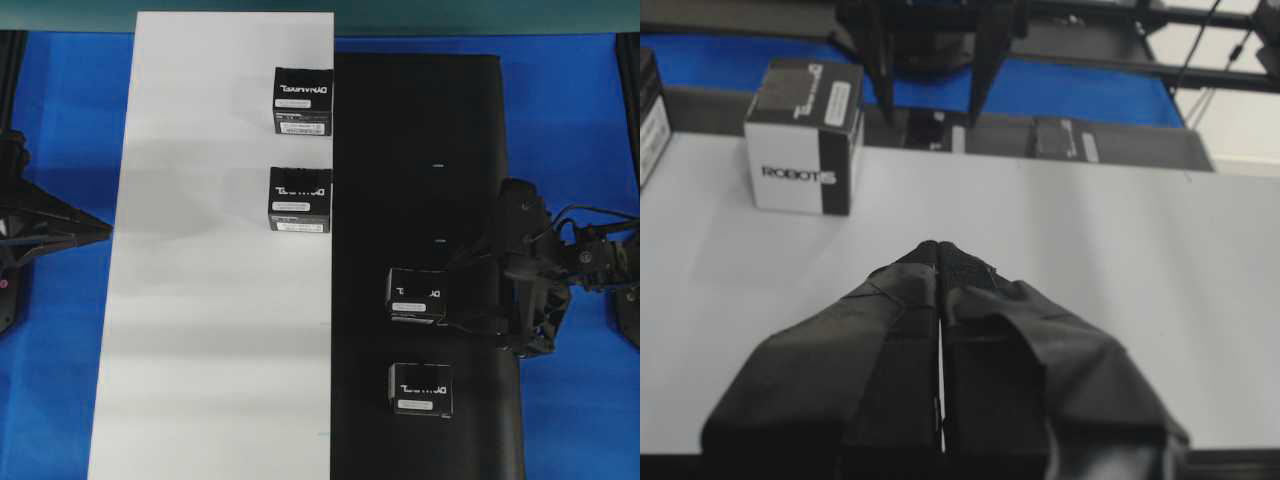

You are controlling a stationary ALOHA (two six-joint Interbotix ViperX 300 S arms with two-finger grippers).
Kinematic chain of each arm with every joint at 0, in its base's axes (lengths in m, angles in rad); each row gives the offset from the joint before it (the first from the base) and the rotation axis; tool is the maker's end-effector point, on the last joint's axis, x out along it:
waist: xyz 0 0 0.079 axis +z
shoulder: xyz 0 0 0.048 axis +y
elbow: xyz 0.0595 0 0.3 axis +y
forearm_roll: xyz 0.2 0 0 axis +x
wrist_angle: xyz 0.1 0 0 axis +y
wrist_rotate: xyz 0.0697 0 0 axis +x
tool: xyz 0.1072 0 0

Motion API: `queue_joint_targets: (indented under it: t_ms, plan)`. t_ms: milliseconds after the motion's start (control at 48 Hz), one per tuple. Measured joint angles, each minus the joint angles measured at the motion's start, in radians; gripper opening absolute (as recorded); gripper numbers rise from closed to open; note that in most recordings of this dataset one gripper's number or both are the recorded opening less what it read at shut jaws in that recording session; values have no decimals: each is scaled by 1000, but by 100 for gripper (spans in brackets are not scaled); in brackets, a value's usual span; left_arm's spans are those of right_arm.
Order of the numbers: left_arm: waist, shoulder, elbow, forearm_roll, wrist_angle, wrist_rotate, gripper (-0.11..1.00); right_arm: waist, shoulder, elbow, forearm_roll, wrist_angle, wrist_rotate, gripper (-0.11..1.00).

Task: Place the box from the black base onto the white base.
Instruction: 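Move the right gripper left over the upper box on the black base, then close the right gripper on the upper black-base box and lift it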

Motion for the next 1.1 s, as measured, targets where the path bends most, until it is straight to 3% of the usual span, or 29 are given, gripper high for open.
queue_joint_targets:
  t_ms: [416, 854, 1104]
  plan:
    - [0, 0, -8, 0, 0, 0, -5, 18, 63, -29, -2, -23, 0, 100]
    - [0, 2, -8, -2, 0, 0, -5, 14, 172, -48, -2, -196, 0, 100]
    - [0, 2, -6, 0, 0, -2, -5, 9, 193, -46, -2, -219, 0, 100]
